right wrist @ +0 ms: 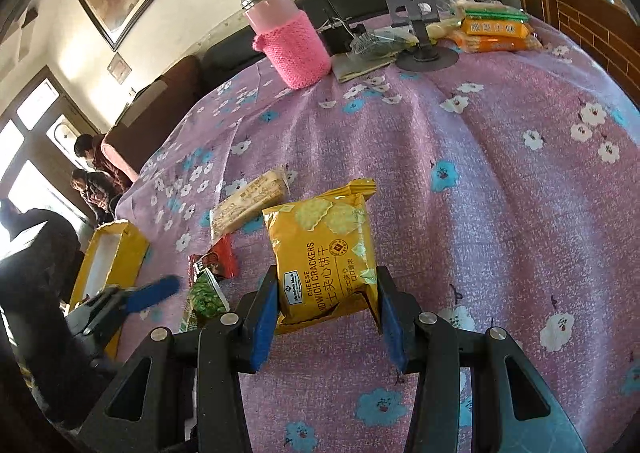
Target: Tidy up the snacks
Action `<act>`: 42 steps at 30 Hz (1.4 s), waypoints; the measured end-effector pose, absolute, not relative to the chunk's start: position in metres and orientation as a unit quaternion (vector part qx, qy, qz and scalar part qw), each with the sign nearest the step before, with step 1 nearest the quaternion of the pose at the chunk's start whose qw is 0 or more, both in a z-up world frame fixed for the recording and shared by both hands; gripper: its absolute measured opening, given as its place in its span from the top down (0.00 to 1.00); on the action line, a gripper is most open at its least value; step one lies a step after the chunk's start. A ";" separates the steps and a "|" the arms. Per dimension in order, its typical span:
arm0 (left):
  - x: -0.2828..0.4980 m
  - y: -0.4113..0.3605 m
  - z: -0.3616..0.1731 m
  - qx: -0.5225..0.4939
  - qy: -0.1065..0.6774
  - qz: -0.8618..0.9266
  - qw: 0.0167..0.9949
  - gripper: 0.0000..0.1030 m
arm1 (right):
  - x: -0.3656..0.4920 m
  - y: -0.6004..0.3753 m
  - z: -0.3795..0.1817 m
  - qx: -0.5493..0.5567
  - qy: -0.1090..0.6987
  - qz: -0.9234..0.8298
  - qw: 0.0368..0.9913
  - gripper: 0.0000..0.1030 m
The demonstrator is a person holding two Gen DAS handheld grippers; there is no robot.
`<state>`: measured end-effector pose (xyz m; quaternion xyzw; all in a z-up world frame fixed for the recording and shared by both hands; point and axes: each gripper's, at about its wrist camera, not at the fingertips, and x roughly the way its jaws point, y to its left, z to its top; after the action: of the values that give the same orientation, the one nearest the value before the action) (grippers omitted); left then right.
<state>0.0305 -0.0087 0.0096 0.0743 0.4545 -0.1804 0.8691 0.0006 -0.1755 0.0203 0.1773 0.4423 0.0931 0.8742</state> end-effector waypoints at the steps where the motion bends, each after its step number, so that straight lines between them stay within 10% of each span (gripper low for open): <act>1: 0.029 -0.007 0.009 0.074 0.455 -0.175 0.870 0.67 | 0.001 -0.176 0.020 0.179 0.443 0.092 0.874 0.55; 42: -0.031 0.307 0.100 -0.140 0.389 -0.029 0.910 0.67 | -0.020 0.029 0.131 0.072 0.404 0.240 0.880 0.55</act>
<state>-0.0311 0.3068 0.1003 -0.1399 0.3888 -0.0289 0.9102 -0.0201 0.0289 0.1314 0.0716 0.4036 0.2403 0.8799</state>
